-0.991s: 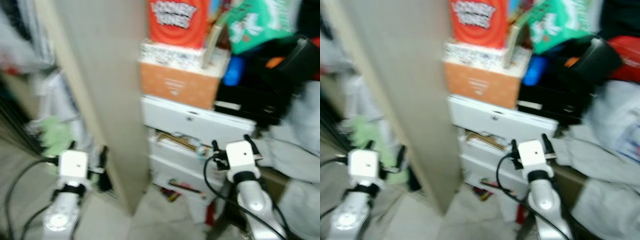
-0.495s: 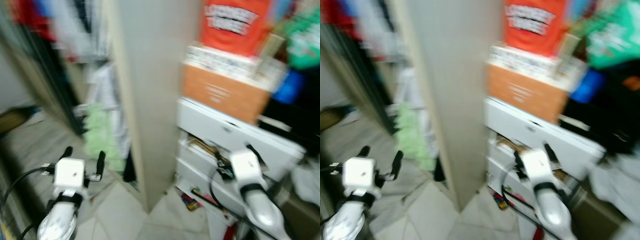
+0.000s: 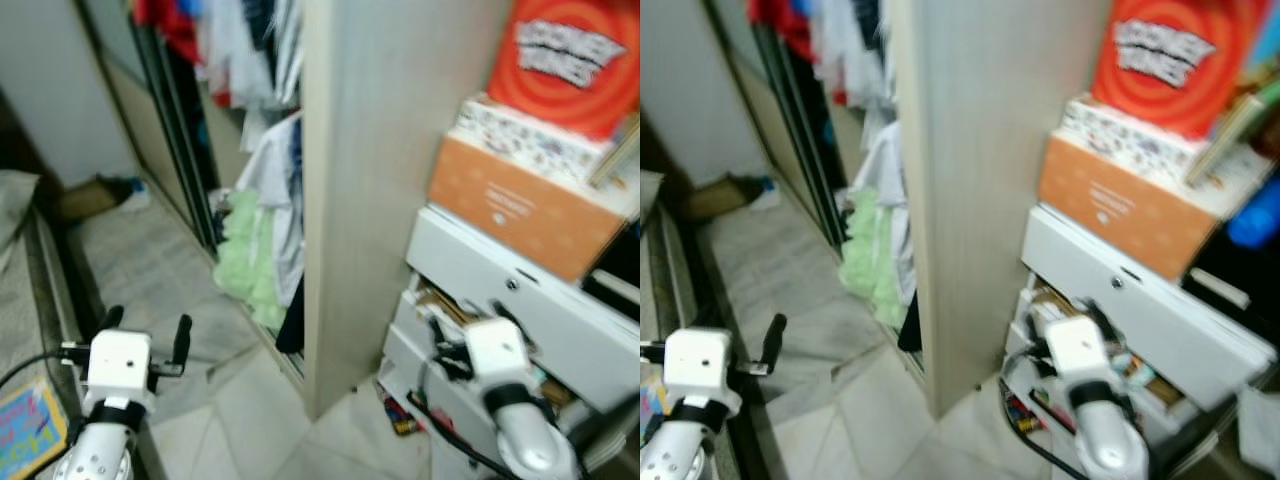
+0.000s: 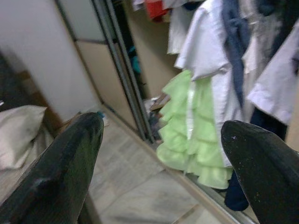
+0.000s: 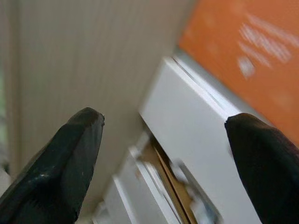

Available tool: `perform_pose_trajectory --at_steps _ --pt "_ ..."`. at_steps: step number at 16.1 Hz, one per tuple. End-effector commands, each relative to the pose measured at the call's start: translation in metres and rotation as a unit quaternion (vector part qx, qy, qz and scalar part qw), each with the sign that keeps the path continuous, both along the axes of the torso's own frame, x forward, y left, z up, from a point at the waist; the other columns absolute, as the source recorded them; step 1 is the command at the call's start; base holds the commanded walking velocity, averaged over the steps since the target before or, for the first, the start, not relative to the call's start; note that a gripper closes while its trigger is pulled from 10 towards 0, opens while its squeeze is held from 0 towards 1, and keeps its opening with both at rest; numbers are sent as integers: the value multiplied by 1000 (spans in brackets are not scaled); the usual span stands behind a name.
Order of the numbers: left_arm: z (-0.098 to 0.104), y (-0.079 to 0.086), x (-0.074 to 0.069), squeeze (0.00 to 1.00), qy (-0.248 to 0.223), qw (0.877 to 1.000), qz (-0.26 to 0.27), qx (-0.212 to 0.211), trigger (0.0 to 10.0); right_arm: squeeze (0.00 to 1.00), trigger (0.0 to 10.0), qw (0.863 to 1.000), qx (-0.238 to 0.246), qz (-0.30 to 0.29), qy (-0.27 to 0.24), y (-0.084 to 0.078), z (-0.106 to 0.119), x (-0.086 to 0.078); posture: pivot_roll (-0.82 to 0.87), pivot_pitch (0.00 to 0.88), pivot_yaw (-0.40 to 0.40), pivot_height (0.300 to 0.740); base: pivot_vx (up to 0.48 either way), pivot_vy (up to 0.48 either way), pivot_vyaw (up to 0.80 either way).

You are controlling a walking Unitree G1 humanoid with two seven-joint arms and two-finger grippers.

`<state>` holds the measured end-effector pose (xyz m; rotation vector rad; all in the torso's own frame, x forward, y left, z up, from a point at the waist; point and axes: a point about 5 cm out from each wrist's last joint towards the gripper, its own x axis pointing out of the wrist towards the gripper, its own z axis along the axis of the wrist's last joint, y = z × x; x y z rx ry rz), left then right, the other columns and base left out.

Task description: Clean up the room

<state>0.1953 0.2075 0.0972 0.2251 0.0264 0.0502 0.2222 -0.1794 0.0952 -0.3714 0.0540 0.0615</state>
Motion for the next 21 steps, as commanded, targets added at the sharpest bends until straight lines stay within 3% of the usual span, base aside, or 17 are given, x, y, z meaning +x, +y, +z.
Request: perform_pose_trajectory --at_steps 1,21 --pt "2 -3 1 0 -1 1000 -7 0 10000 0 10000 1000 -3 -6 7 -5 -1 -1 -30 11 -2 740 0 0 800" --pt "4 -8 9 0 -8 1000 -10 -6 10000 0 10000 1000 -1 2 0 -1 -1 3 -28 13 -5 740 0 0 800"
